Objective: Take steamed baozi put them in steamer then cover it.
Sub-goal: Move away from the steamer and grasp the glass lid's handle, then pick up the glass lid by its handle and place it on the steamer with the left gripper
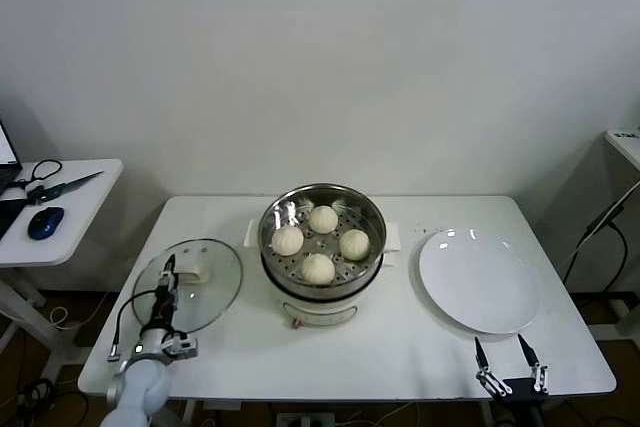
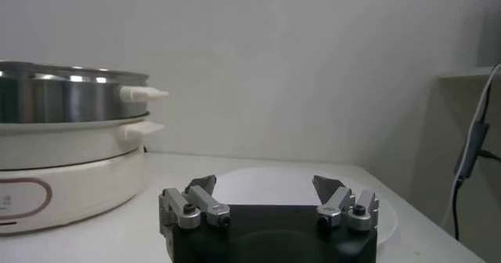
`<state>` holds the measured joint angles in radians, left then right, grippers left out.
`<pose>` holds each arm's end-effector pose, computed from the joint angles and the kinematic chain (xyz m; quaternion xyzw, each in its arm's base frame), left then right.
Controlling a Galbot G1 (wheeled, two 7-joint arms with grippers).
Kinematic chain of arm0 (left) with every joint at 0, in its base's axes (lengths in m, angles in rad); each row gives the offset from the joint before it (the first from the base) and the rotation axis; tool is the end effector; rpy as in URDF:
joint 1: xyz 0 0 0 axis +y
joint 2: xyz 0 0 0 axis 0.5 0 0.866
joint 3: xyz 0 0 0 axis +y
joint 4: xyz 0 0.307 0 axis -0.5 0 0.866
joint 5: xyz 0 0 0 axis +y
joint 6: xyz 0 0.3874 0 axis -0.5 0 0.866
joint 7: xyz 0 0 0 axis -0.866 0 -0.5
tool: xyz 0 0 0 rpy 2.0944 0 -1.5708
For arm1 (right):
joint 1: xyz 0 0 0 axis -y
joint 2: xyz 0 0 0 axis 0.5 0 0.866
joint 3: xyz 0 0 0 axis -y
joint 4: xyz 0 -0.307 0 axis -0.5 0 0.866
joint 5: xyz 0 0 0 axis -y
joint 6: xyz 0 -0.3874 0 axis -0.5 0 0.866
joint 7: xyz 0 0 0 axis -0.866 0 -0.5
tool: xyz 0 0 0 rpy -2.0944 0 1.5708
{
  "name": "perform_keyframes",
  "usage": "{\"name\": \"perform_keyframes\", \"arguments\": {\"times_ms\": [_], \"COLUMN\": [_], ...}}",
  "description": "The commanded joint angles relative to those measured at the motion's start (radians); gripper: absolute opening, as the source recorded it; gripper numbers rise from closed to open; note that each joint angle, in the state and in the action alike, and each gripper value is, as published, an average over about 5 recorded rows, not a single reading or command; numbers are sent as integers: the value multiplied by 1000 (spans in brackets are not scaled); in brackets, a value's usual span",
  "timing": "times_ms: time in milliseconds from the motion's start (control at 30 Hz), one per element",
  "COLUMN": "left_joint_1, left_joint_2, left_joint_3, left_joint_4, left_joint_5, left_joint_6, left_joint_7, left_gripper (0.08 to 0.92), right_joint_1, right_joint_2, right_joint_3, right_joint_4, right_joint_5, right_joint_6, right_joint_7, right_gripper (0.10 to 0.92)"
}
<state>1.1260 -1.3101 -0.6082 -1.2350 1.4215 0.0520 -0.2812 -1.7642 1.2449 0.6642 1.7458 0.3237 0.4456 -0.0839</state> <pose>0.3309 0.1419 -0.4394 0.0253 -0.6528 -0.7503 0.1013 0.1468 -0.1273 -0.4064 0.0137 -0.9991 0.0259 0.0316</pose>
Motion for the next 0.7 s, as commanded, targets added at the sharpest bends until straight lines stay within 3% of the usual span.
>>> {"name": "perform_keyframes", "arguments": {"times_ms": [33, 367, 533, 700], "left_joint_1": [-12, -16, 0, 44], "left_joint_2": [-1, -9, -8, 29], "left_joint_3": [-1, 1, 1, 13], "left_joint_4": [46, 44, -10, -183], "left_joint_5": [-8, -37, -84, -223], "left_joint_6": [-3, -14, -15, 21], "left_joint_7": [-9, -35, -30, 43], "left_gripper": [463, 183, 148, 148], "right_joint_1": [1, 3, 3, 2], "right_joint_2": [4, 5, 4, 2], "right_joint_3": [-4, -15, -21, -22], "right_joint_4": [7, 23, 30, 44], "right_joint_5": [-6, -14, -20, -28], "right_joint_6": [0, -3, -5, -16], "right_joint_7": [0, 6, 15, 29], "right_gripper": [823, 823, 823, 823]}}
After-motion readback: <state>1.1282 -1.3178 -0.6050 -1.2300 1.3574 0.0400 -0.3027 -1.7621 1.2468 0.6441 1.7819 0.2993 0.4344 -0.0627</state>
